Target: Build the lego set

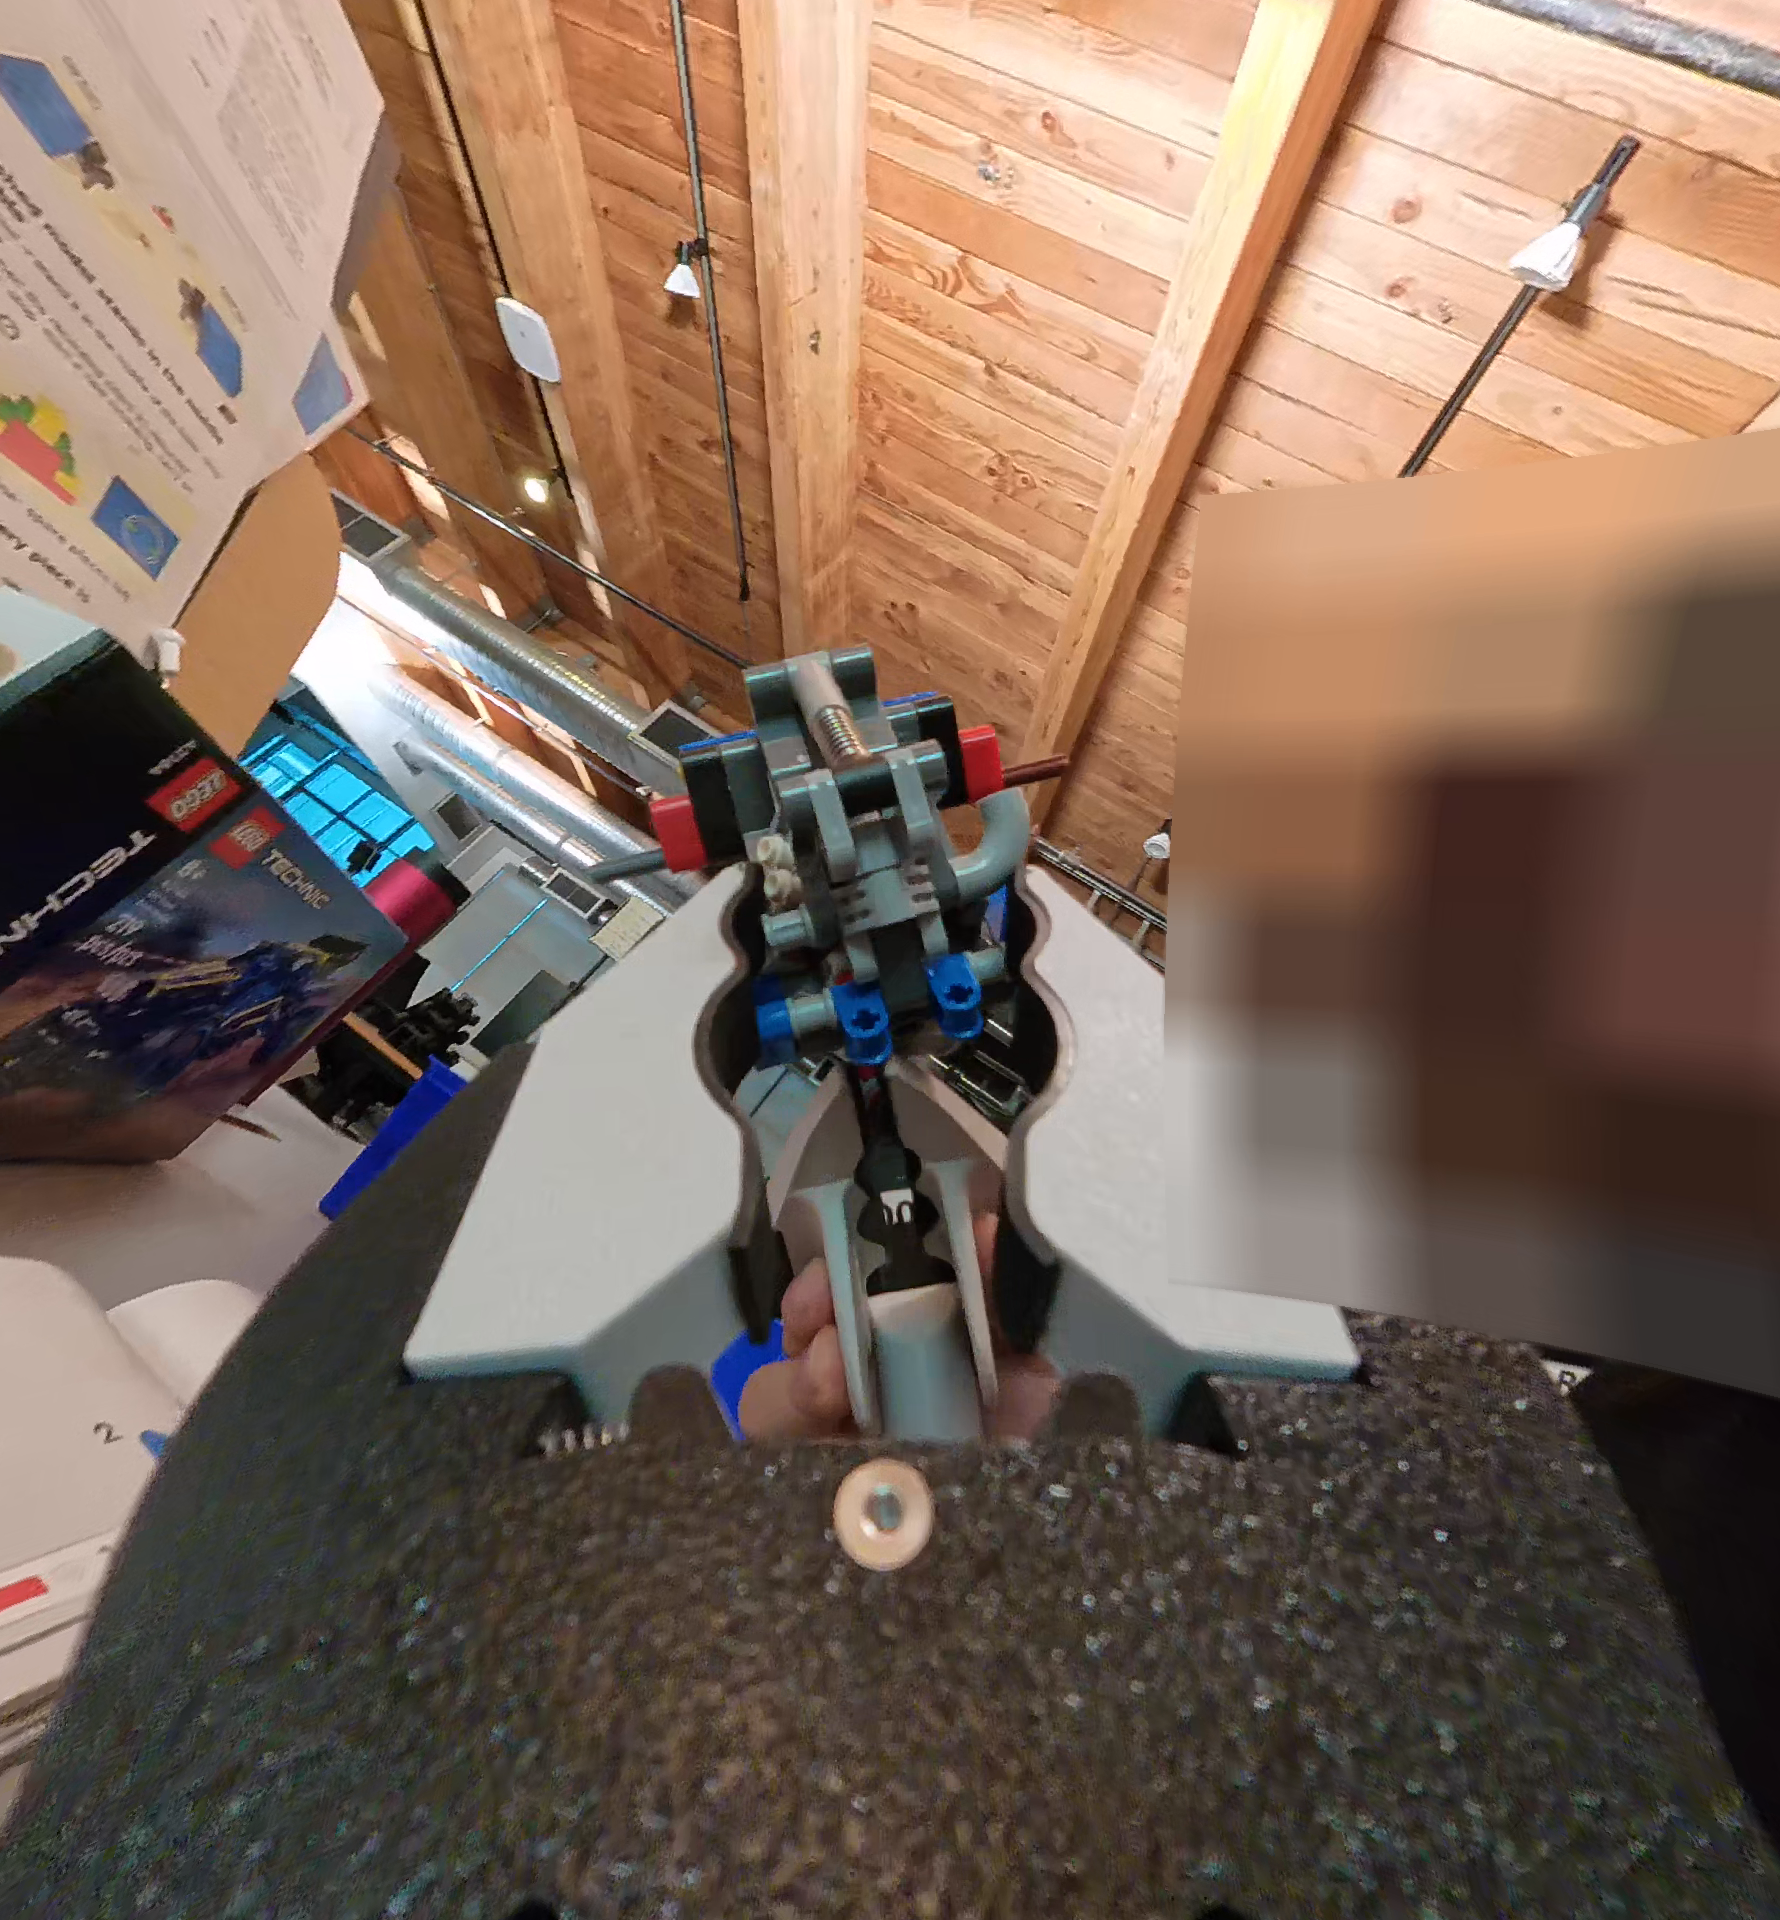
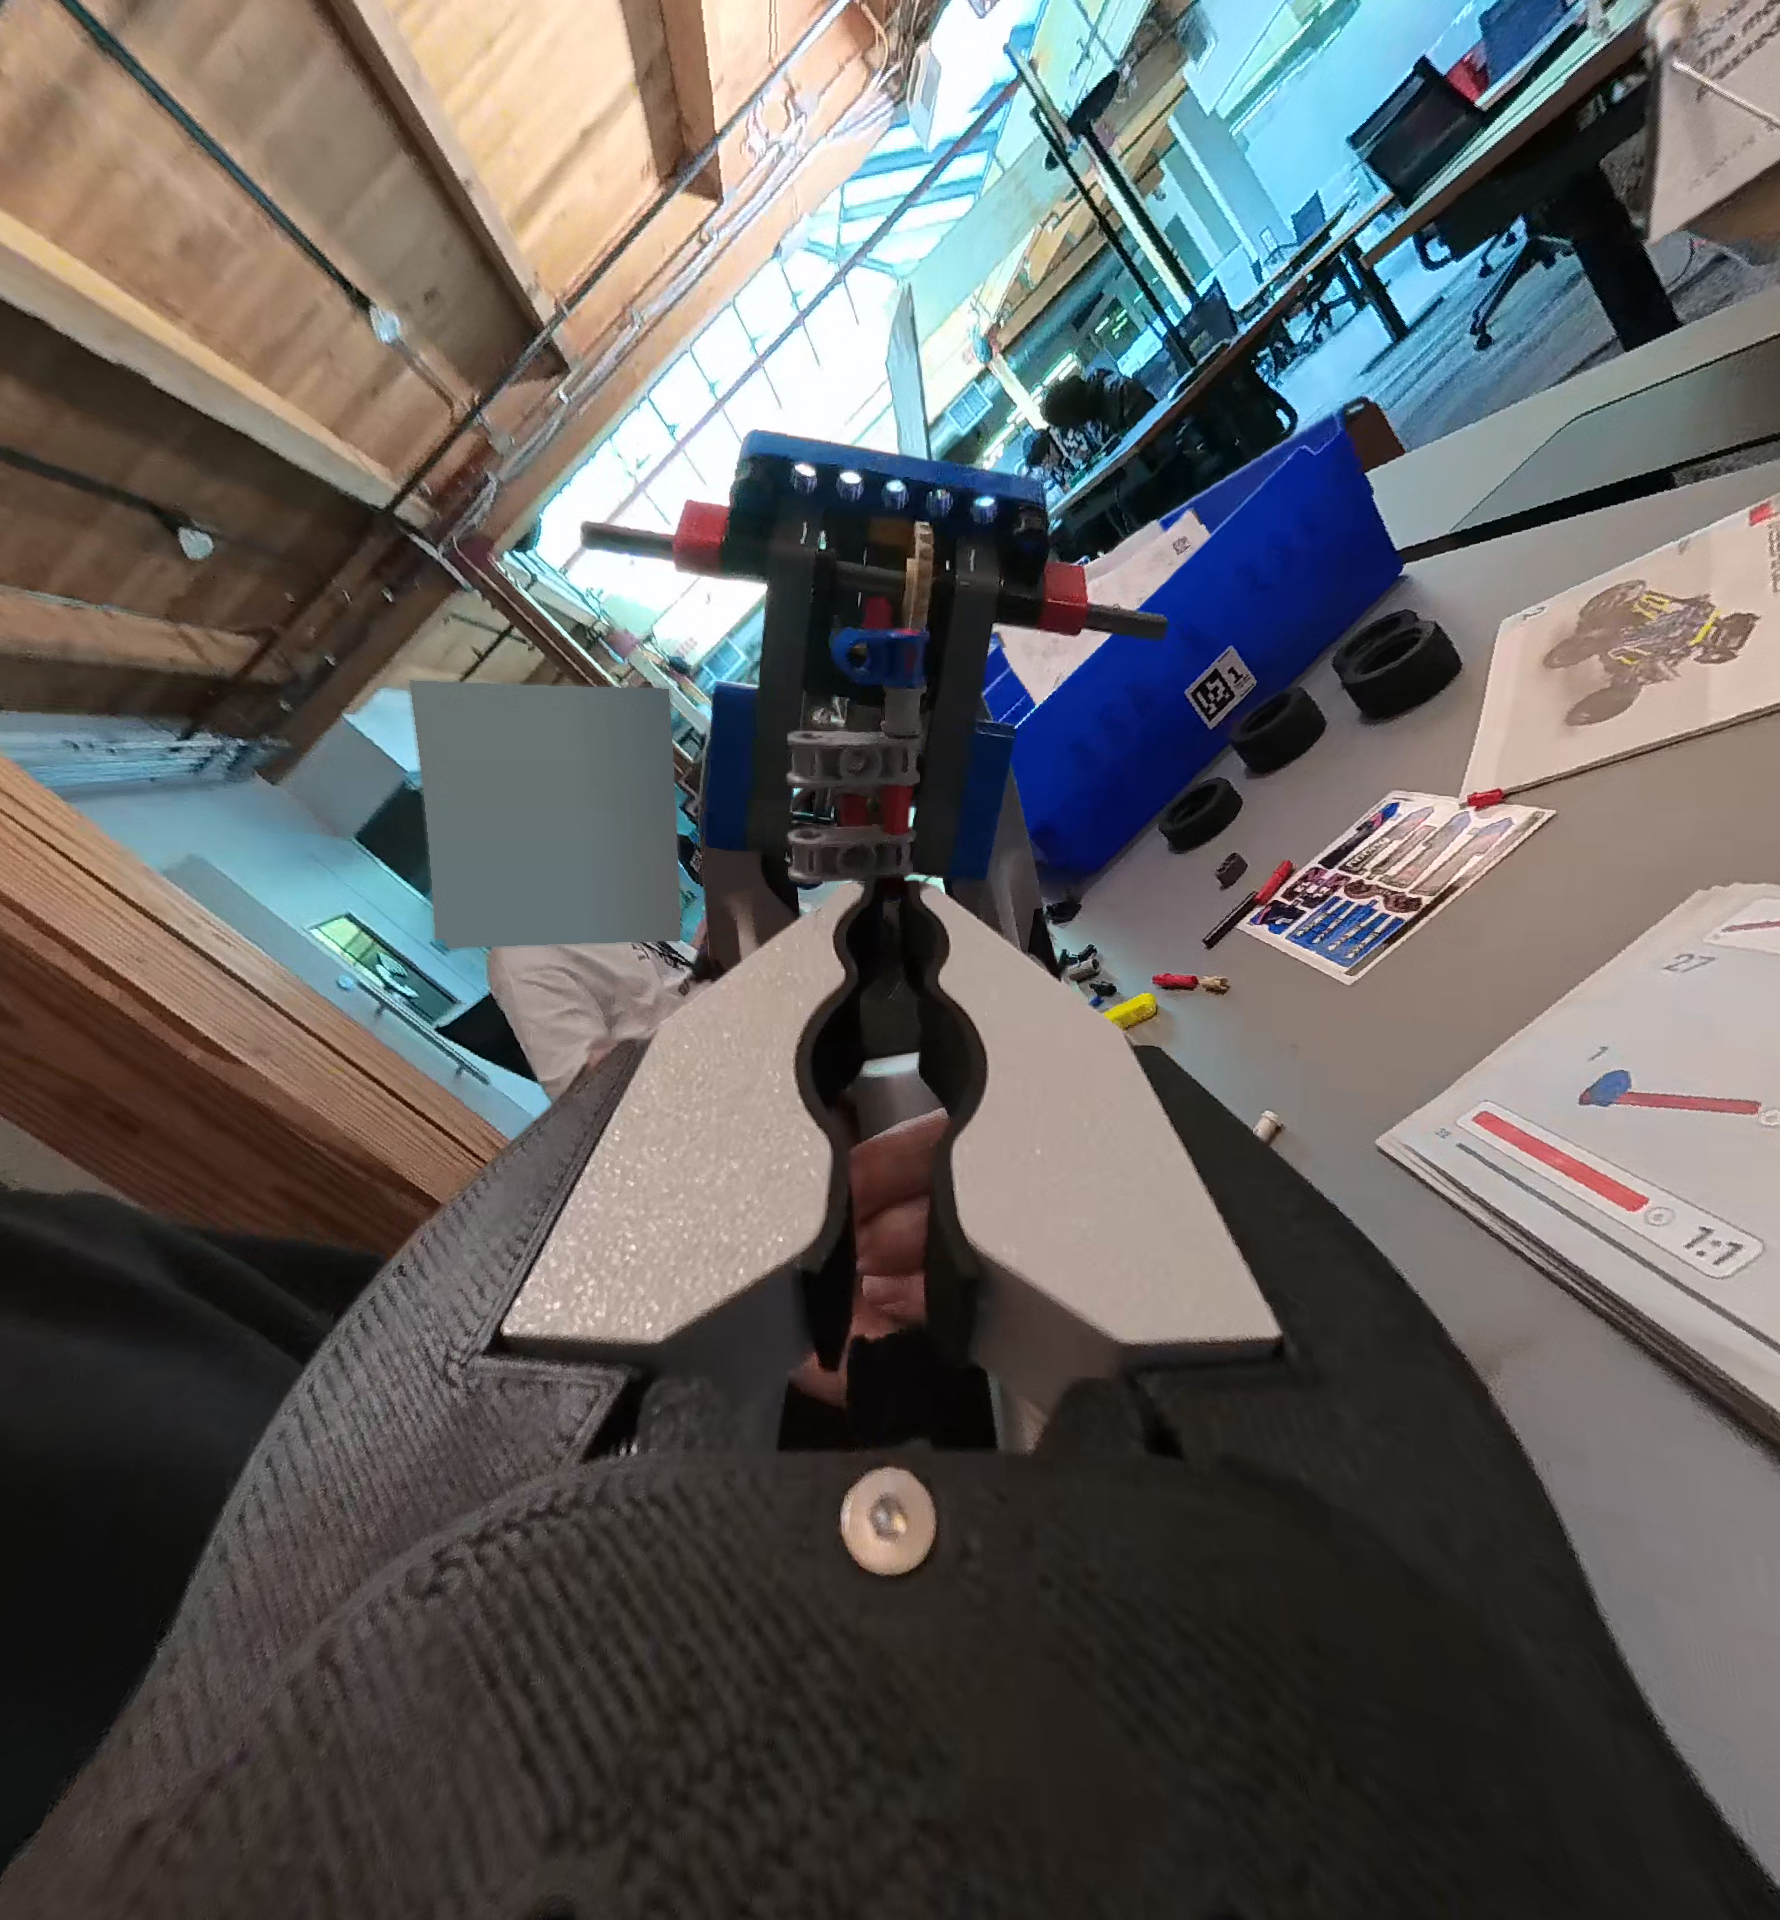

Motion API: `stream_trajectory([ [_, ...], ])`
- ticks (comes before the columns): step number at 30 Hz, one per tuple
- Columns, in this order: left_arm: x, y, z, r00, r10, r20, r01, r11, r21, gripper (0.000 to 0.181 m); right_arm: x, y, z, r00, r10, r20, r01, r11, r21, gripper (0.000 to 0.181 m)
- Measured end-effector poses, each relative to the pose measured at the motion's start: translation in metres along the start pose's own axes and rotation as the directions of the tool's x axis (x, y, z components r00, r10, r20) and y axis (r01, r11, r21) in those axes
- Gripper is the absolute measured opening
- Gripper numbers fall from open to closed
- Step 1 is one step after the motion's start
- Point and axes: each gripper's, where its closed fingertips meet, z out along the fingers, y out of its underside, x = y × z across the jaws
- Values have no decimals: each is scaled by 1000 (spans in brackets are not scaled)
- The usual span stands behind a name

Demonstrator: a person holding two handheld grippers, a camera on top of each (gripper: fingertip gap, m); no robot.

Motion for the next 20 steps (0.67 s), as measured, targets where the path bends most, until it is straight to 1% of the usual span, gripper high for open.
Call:
stream_trajectory([
  [7,16,-3,1,996,28,-90,-28,1000,6,44,-17,-2,1,998,-60,14,60,998,-14,2],
  [11,19,-4,1,994,19,-109,-18,1000,8,44,-20,-2,0,995,-102,4,103,994,-29,1],
  [20,23,-6,0,991,18,-134,-16,1000,16,44,-25,-2,2,994,-104,20,105,994,-42,1],
])
